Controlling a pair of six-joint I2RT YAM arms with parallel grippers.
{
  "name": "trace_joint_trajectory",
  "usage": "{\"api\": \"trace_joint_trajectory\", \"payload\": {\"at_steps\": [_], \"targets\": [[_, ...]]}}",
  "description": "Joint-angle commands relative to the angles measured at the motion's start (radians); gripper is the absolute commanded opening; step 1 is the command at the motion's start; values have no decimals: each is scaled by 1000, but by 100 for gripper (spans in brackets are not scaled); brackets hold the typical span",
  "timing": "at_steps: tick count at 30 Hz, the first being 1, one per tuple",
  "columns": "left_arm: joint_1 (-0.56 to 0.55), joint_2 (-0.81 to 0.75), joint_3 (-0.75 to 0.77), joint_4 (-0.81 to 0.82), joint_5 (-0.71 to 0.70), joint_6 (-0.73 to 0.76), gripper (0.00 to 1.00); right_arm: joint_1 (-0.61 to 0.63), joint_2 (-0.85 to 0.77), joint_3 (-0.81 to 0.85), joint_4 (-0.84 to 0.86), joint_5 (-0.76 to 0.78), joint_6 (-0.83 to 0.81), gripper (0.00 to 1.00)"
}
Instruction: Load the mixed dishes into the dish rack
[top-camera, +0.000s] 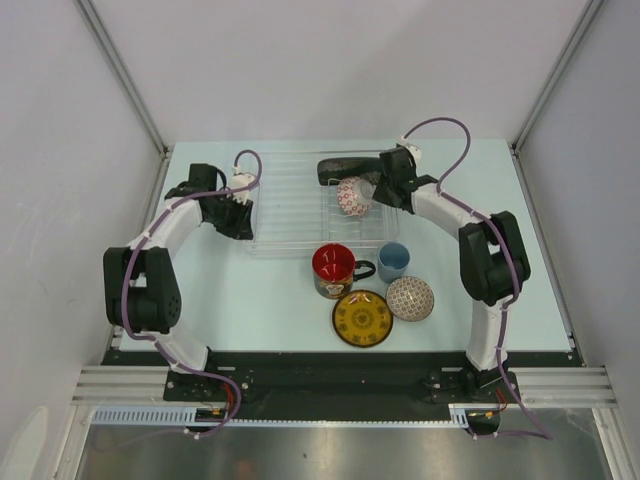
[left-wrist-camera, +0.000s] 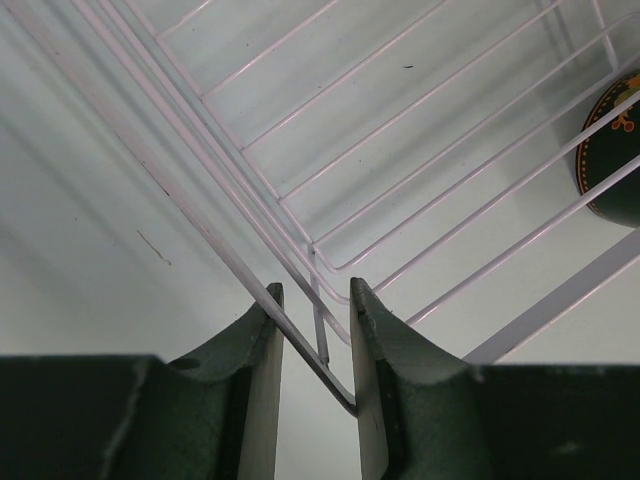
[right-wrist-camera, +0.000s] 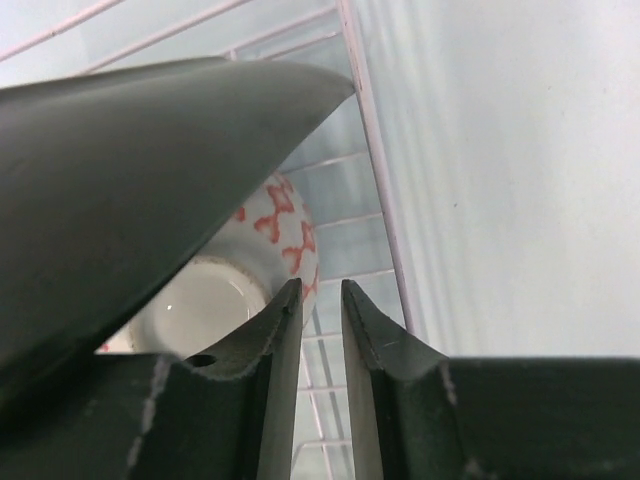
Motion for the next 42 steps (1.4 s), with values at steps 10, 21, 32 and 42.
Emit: {"api": "trace_joint_trajectory", "payload": {"at_steps": [10,21,32,42], "targets": [[-41,-44,-52,-97,163,184,24,-49,-66,263,-180,-3,11,26],[-43,-41,-43,-94,167,178,24,-23,-161,144,-198,-27,-17,24],[-43,-35,-29,-97,169,173,24,48,-226,18,-189,13,-32,24],[-43,-37,-19,-103,170,171,24,269,-197,-8,-47,223,-237,20]]}}
